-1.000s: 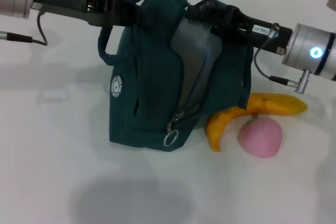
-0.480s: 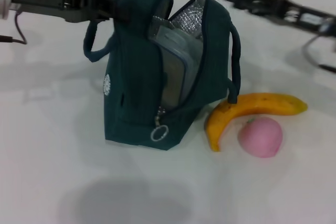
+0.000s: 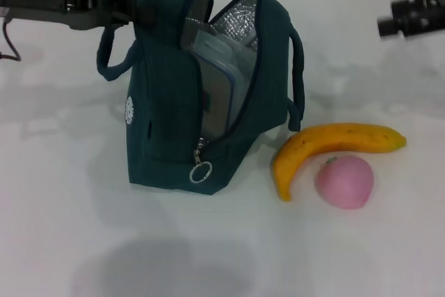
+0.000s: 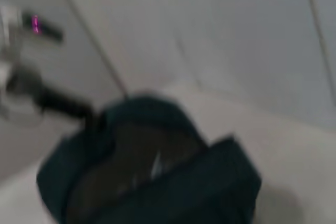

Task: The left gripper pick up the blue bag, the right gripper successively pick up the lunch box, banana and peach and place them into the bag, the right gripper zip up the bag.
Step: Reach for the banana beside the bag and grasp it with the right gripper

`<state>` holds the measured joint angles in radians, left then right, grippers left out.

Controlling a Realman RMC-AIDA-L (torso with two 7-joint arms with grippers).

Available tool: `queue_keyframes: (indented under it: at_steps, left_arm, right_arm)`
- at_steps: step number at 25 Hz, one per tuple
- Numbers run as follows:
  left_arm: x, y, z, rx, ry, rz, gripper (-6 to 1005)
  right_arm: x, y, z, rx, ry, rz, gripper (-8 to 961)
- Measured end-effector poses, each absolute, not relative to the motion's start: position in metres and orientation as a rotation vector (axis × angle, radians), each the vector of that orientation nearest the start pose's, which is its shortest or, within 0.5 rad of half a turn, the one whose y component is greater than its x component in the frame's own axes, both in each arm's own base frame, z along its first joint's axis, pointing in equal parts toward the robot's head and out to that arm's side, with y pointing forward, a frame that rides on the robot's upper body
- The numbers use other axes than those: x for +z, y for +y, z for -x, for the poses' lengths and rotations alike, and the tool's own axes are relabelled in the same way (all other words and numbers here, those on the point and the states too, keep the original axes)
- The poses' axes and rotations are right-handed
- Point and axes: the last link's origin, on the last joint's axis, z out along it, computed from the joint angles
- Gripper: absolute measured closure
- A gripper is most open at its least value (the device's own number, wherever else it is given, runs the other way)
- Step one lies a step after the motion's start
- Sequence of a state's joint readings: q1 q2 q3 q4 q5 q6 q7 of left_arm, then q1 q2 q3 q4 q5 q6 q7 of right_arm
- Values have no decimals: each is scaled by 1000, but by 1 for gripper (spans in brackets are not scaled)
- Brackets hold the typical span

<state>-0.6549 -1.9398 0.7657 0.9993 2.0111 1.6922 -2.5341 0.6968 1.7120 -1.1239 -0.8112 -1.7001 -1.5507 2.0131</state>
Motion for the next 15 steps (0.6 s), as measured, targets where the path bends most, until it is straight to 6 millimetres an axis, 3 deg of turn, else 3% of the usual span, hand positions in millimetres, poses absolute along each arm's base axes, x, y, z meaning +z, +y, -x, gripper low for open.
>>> queue_keyframes:
  at_steps: [4, 7, 15]
  left_arm:
    - [94, 379, 193, -633, -1556, 2523, 964]
    - [93, 380, 191, -632, -1543, 2533, 964]
    - [90, 380, 190, -636, -1544, 2541, 964]
  right_arm:
    - [117, 407, -171, 69, 626, 2915, 82]
    - [108, 409, -158, -199, 425, 2951, 83]
    - [69, 410, -151, -517, 54, 2943, 84]
